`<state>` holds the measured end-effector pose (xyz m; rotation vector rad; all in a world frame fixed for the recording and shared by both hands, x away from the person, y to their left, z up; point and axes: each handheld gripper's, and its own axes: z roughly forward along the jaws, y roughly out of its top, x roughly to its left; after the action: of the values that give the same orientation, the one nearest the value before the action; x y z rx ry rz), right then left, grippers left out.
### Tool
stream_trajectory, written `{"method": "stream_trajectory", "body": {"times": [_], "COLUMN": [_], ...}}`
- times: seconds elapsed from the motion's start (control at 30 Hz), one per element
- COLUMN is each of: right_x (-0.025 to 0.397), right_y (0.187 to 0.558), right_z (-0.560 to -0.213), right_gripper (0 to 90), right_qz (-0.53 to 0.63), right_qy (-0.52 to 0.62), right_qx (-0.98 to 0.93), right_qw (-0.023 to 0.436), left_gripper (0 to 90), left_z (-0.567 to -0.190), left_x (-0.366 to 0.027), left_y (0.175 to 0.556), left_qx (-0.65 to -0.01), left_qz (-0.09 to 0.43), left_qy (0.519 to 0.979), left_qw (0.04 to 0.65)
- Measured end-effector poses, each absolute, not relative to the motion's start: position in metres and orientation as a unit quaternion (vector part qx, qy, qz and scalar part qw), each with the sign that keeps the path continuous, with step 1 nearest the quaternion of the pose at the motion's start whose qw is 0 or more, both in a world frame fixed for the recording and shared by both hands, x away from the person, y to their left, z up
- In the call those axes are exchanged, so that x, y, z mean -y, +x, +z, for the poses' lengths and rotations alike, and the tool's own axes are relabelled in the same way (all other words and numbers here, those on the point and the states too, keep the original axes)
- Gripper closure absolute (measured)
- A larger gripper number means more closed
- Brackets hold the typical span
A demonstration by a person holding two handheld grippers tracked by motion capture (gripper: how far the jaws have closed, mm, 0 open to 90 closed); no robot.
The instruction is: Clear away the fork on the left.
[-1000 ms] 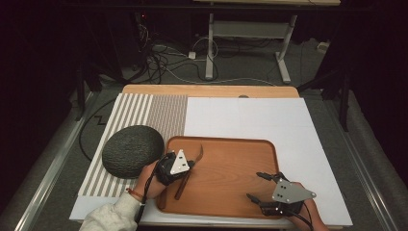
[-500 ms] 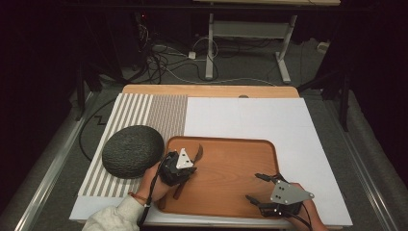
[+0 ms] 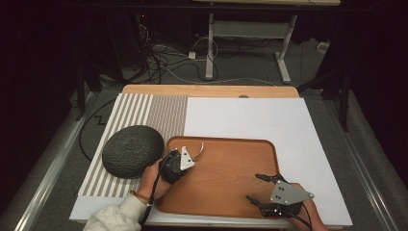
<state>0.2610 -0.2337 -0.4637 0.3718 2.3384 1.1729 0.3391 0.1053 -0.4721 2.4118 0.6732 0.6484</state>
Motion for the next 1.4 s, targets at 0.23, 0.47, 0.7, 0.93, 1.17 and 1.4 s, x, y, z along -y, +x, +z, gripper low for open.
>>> {"method": "stream_trajectory", "body": {"times": [0.23,0.47,0.7,0.93,1.17,1.4], "right_x": [0.233,0.234,0.234,0.231,0.233,0.234], "right_y": [0.261,0.261,0.26,0.261,0.261,0.26], "right_z": [-0.464,-0.464,-0.464,-0.465,-0.466,-0.465], "right_gripper": [30.3,30.3,30.3,30.3,30.3,30.3], "right_qz": [0.427,0.426,0.428,0.422,0.423,0.422], "right_qy": [0.135,0.135,0.135,0.134,0.135,0.137], "right_qx": [-0.859,-0.859,-0.859,-0.862,-0.862,-0.862], "right_qw": [0.247,0.248,0.248,0.246,0.245,0.247], "left_gripper": [80.0,76.9,80.3,80.6,80.9,79.5], "left_z": [-0.469,-0.466,-0.461,-0.467,-0.469,-0.471], "left_x": [-0.109,-0.112,-0.122,-0.112,-0.098,-0.086], "left_y": [0.337,0.337,0.342,0.363,0.368,0.363], "left_qx": [-0.245,-0.237,-0.258,-0.273,-0.262,-0.237], "left_qz": [0.23,0.214,0.226,0.216,0.21,0.208], "left_qy": [0.893,0.892,0.877,0.881,0.887,0.896], "left_qw": [0.298,0.32,0.337,0.32,0.318,0.314]}}
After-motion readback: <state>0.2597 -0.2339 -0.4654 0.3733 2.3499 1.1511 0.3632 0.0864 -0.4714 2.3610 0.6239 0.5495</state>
